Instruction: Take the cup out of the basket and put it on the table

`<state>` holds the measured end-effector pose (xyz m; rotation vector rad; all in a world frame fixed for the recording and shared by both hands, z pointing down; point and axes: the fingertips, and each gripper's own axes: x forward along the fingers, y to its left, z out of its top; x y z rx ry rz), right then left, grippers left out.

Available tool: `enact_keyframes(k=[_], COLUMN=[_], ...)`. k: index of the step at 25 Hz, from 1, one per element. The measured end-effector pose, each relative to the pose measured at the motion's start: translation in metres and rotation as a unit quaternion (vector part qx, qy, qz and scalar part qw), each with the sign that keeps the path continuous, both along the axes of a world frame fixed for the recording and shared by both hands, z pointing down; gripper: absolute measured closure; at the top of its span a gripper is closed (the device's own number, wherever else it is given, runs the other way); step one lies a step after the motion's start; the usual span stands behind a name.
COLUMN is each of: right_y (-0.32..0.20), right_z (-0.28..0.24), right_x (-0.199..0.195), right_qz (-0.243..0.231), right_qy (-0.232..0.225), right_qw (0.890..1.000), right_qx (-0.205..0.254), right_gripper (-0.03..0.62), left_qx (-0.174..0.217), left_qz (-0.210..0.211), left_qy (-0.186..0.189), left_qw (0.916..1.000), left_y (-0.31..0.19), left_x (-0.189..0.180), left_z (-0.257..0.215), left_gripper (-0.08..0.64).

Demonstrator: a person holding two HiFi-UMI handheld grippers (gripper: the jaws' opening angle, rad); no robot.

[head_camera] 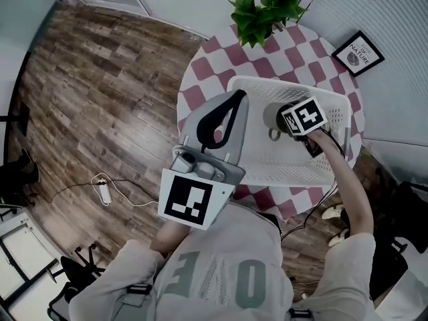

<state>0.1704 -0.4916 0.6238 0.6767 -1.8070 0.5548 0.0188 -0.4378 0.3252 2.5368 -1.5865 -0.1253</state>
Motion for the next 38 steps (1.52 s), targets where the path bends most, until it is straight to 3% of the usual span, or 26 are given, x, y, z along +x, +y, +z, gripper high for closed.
enact_keyframes(k=[4,7,13,17,21,24,27,29,32,38], right_y=[-0.008,-0.01,0.001,0.021,0.041,0.067,0.094,0.109,0.127,0.139], right_z=[-0.064,-0.118,-0.222,-0.278,-0.315,-0.325,-0.332,-0.336,-0.334,-0.316], right_x=[-0.002,0.0,0.009,0.024,0.053,0.071,0.084,0.088,0.088,0.081], right_qz=[0.049,0.091,0.158,0.214,0.278,0.328,0.362,0.371,0.375,0.379], right_qy=[-0.056,-0.103,-0.178,-0.235,-0.26,-0.27,-0.279,-0.282,-0.279,-0.272], right_qw=[0.996,0.986,0.946,0.898,0.829,0.785,0.75,0.734,0.725,0.733], right_qx=[0.05,0.095,0.222,0.305,0.409,0.45,0.478,0.494,0.506,0.495], right_gripper=[0.546,0.546,0.546,0.546,0.546,0.546,0.546,0.546,0.546,0.548], left_qx=[0.015,0.031,0.06,0.072,0.083,0.087,0.094,0.099,0.098,0.094], left_qz=[0.011,0.021,0.04,0.053,0.058,0.057,0.051,0.046,0.039,0.03], left_qy=[0.005,0.005,0.003,-0.004,-0.004,-0.007,-0.007,-0.007,-0.014,-0.019], left_qw=[0.9998,0.9993,0.9974,0.996,0.9948,0.9945,0.9943,0.994,0.9943,0.9949], left_y=[0.003,0.006,0.013,0.018,0.016,0.017,0.016,0.015,0.012,0.008], left_x=[0.008,0.015,0.027,0.038,0.045,0.046,0.044,0.043,0.042,0.04], left_z=[-0.014,-0.028,-0.05,-0.062,-0.068,-0.068,-0.071,-0.072,-0.07,-0.064], left_gripper=[0.555,0.555,0.554,0.555,0.555,0.555,0.554,0.554,0.555,0.555])
